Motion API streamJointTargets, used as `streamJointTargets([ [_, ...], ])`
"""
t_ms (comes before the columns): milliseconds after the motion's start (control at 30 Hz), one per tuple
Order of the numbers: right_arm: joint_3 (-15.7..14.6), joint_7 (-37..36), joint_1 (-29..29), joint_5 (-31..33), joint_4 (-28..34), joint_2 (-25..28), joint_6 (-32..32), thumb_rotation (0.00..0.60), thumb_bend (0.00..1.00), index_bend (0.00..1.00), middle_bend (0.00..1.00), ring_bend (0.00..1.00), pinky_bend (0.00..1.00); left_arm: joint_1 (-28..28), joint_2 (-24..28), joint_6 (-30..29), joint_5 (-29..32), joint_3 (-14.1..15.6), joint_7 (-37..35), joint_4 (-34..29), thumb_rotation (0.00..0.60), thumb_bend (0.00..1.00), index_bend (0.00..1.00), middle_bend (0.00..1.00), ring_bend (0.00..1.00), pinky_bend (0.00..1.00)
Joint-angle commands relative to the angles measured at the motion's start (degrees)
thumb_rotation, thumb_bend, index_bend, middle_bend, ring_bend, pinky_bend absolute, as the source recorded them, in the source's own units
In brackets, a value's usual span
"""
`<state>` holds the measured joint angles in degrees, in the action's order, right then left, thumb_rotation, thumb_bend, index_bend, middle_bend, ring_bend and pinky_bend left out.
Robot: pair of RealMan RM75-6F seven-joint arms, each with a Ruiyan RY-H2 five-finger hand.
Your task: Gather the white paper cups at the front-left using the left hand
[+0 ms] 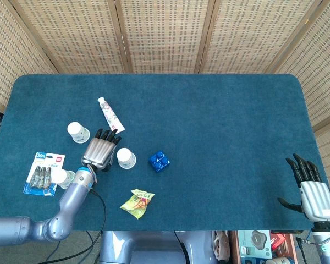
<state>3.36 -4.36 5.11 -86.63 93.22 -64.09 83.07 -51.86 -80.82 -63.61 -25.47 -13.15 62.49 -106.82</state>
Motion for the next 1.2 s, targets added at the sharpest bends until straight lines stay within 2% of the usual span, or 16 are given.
streamJointTargets([
  [33,0.0,-0.4,0.2,0.1,-0.2,0.0,-0.4,0.6,0.14,0.0,0.0,0.0,0.0,-2.7,-2.8,-1.1,2.0,0.5,1.2,1.9,0.6,0.23,0.13,0.0,0.0,0.0],
  [233,0.0,-1.6,0.2,0.0,-0.3,0.3,-0.3,0.6,0.14,0.0,0.0,0.0,0.0,-5.7,-5.9,-1.9,5.0,0.6,2.0,4.9,0.6,0.23,0.14,0.0,0.0,0.0],
  [733,0.0,-3.4,-0.1,-0.2,-0.3,0.8,0.3,0.6,0.14,0.0,0.0,0.0,0.0,-8.3,-9.3,-2.6,6.9,2.6,0.5,9.4,0.6,0.23,0.29,0.0,0.0,0.0],
  [1000,-0.1,-3.4,0.1,-0.1,-0.4,0.8,0.0,0.6,0.14,0.0,0.0,0.0,0.0,-7.8,-10.2,-3.0,4.2,3.4,-2.4,11.5,0.6,0.23,0.42,0.0,0.0,0.0],
  [1200,-0.1,-3.2,0.0,-0.1,-0.2,0.9,0.1,0.6,0.14,0.0,0.0,0.0,0.0,-7.3,-10.0,-3.3,1.9,4.2,-4.1,11.2,0.6,0.23,0.45,0.0,0.0,0.0],
])
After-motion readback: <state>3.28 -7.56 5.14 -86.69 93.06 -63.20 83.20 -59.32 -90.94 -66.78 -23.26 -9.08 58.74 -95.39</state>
